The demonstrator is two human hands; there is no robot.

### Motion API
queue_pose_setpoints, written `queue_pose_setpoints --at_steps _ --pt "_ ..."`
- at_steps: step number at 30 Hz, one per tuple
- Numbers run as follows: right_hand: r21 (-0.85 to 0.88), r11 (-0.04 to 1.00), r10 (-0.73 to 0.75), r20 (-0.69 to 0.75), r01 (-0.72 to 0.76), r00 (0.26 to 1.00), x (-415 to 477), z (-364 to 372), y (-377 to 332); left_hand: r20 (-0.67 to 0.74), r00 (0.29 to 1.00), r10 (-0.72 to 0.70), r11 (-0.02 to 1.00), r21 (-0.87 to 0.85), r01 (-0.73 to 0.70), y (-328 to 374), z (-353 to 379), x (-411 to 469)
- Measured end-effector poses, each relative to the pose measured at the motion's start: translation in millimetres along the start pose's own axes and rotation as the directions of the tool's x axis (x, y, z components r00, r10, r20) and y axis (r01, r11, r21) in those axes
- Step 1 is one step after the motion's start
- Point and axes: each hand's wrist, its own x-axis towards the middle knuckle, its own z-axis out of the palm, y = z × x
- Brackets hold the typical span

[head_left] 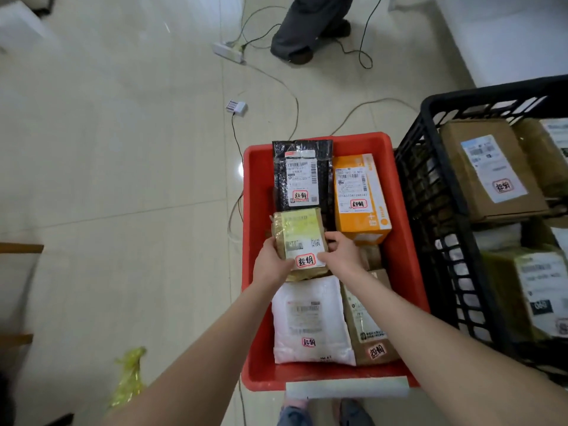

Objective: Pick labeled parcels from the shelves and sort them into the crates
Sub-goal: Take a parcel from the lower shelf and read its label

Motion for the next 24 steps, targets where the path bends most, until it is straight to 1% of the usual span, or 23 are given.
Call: queue_pose_setpoints --at_steps 4,7,9,11,12,14,15,17,18,21,22,24 --pt "-0.210 0.978 0.011 0.044 -0.002 0.999 0 12 11 0.061 0.997 -0.039 0.980 0.195 0.026 -10 12 4" --pt "-0.294 0.956 0.003 0.028 0.006 1.000 3 18 14 0.023 1.000 0.005 0.959 0.282 -0.012 -13 17 11" --pt "-0.361 0.933 0.000 0.014 0.005 1.000 8 21 14 0.022 1.000 0.016 0.939 0.344 -0.022 -9 18 17" --pt "-0.444 0.895 -0.042 -0.018 0.029 0.999 10 20 11 -0.007 1.000 0.026 0.912 0.409 -0.021 -5 18 20" --pt "-0.467 0.883 -0.088 -0.049 0.055 0.995 11 16 7 -0.042 0.997 0.064 0.897 0.439 -0.039 -1 17 21" --pt "-0.505 0.853 -0.213 -0.106 0.132 0.971 16 4 -7 -0.087 0.974 0.207 0.857 0.496 -0.138 14 11 27" --pt "-0.524 0.835 -0.263 -0.117 0.166 0.958 23 -4 -18 -0.086 0.957 0.279 0.836 0.513 -0.197 25 7 33" --pt "-0.552 0.808 -0.318 -0.116 0.206 0.941 43 -18 -43 -0.090 0.922 0.377 0.809 0.517 -0.280 51 -1 52" --pt "-0.561 0.799 -0.334 -0.111 0.218 0.936 55 -23 -55 -0.104 0.909 0.403 0.806 0.511 -0.298 65 -4 64" --pt "-0.569 0.792 -0.324 -0.084 0.221 0.942 89 -30 -79 -0.129 0.906 0.402 0.815 0.503 -0.290 91 -6 97" --pt "-0.572 0.791 -0.313 -0.076 0.216 0.947 100 -29 -82 -0.132 0.900 0.415 0.797 0.529 -0.290 94 -5 106" --pt "-0.597 0.774 -0.301 -0.055 0.210 0.952 117 -28 -85 -0.106 0.868 0.485 0.700 0.642 -0.312 95 -2 121"
